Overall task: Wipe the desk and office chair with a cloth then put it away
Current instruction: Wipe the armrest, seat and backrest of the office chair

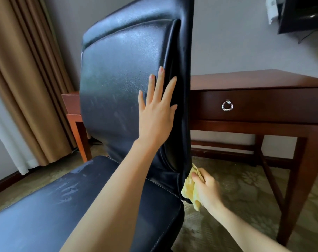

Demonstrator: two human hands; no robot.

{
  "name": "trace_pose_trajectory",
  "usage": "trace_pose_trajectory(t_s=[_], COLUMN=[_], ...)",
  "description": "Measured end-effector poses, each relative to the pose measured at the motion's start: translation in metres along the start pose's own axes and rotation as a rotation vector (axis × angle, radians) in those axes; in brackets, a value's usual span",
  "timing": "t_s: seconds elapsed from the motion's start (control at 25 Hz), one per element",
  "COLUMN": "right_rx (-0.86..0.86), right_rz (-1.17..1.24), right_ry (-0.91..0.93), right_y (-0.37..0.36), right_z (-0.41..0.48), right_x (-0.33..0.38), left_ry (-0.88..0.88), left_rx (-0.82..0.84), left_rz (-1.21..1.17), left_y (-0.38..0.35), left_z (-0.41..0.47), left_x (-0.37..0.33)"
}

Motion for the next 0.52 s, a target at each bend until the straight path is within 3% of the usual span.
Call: trace_pose_trajectory(t_s=[0.32,0.52], right_rx=[0.05,0.069], right_rz=[-0.047,0.196], right_ry=[0.024,0.221], right_y=[0.022,0.045], right_z=[-0.009,0.028], right_x=[0.027,0.156], left_ry=[0.01,-0.075], left_rx=[-0.005,-0.217], left_rz=[-0.108,-0.174], left_y=[0.016,0.057], left_z=[-0.007,0.027], left_x=[-0.011,-0.003])
Point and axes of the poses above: each hand's wrist, its own z-axis towards the middle knuckle, its own y-axis out of the back of the hand, x = y × z, the point moved 6 cm from there along z, towards the middle knuckle, and after that the axes turned 13 degrees about -x, right-handed, at the moved point
